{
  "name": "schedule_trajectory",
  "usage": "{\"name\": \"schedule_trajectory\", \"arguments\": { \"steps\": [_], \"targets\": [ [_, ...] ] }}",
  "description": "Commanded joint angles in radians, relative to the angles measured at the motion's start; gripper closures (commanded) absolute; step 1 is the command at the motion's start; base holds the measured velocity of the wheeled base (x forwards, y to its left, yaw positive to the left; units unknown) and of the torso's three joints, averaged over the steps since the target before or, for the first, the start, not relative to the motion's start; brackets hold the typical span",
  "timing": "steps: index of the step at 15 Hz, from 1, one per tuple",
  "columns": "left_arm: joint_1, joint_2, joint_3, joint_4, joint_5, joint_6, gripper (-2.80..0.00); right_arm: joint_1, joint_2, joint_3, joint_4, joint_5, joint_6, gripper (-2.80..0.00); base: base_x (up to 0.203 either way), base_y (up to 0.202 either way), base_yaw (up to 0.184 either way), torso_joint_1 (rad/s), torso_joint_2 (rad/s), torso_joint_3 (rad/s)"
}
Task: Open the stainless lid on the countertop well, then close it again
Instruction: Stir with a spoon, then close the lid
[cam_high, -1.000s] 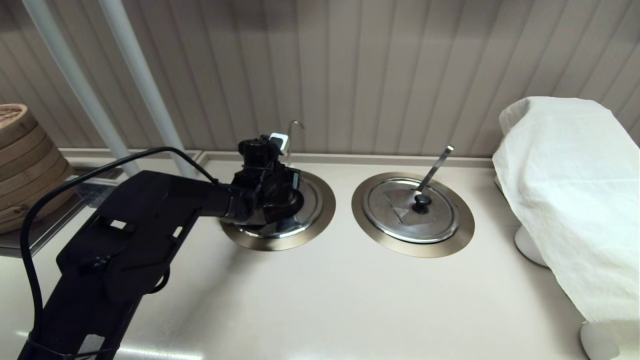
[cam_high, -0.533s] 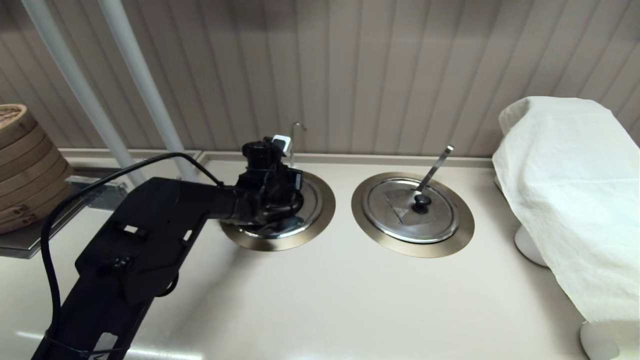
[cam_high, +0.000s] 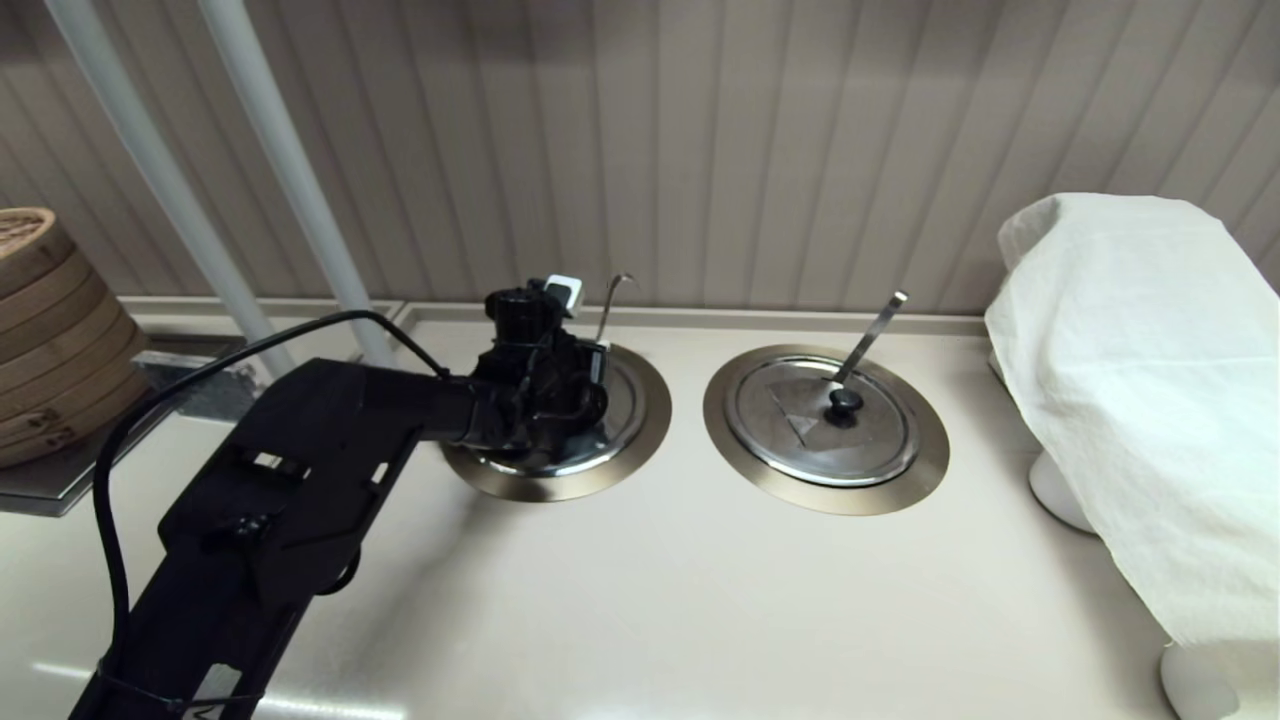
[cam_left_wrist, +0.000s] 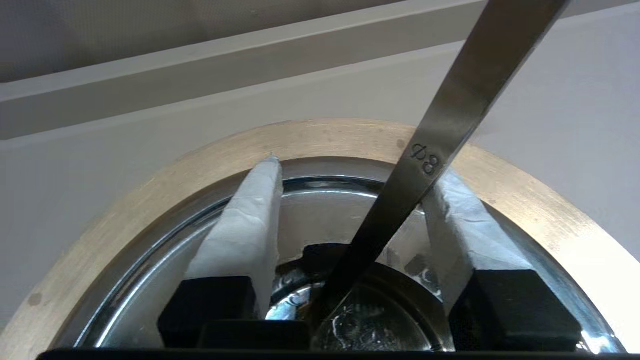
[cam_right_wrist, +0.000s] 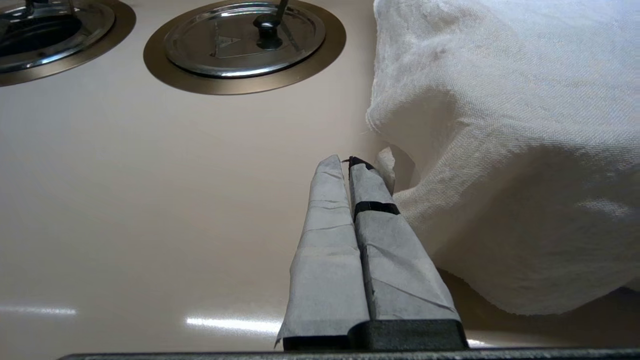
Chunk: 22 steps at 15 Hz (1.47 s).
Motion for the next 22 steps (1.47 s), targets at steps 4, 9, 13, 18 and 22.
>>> {"name": "schedule_trajectory", "arguments": {
  "steps": [4,9,13,18,22],
  "targets": [
    [0.001,-0.001,0.0,-0.002,0.0,-0.001,-2.8,0.0,0.001,0.0,-0.001,0.0,0.0,0.0,0.0,0.0,0.0,0.0,0.0,0.0],
    [0.0,-0.029,0.033,-0.002,0.002,-0.049,-2.8,0.0,0.0,0.0,0.0,0.0,0.0,0.0,0.0,0.0,0.0,0.0,0.0,0.0],
    [0.0,-0.099,0.187,-0.008,-0.006,-0.055,-2.8,0.0,0.001,0.0,0.0,0.0,0.0,0.0,0.0,0.0,0.0,0.0,0.0,0.0],
    [0.008,-0.256,0.399,-0.1,-0.079,-0.11,-2.8,0.0,0.0,0.0,0.0,0.0,0.0,0.0,0.0,0.0,0.0,0.0,0.0,0.0],
    [0.057,-0.363,0.468,-0.102,-0.079,-0.128,-2.8,0.0,0.001,0.0,0.0,0.0,0.0,0.0,0.0,0.0,0.0,0.0,0.0,0.0]
  ]
}}
